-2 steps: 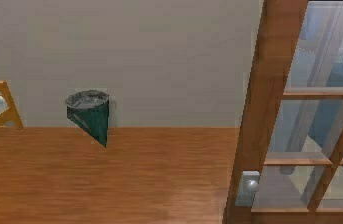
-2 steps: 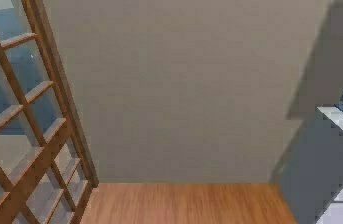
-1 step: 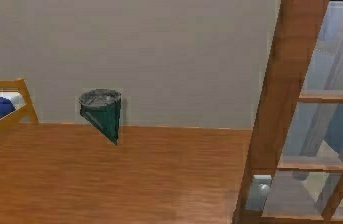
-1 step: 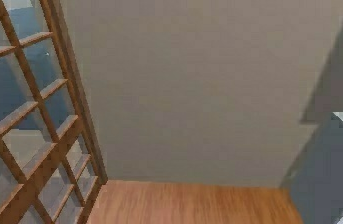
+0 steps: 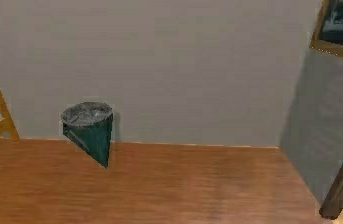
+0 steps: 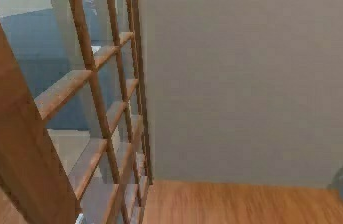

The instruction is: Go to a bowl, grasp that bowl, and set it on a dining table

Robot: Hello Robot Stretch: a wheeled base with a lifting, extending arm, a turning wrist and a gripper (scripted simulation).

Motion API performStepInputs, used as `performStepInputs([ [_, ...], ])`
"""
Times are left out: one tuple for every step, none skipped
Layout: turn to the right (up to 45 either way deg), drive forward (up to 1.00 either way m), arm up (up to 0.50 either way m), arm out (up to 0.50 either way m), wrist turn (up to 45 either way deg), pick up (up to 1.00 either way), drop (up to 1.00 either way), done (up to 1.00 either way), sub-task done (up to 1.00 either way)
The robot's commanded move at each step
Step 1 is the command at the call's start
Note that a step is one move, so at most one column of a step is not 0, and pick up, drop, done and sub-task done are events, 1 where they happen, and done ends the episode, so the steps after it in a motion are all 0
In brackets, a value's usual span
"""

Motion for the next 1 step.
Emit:
performStepInputs([
  [-45.0,0.0,0.0,0.0,0.0,0.0,0.0,0.0,0.0],
])
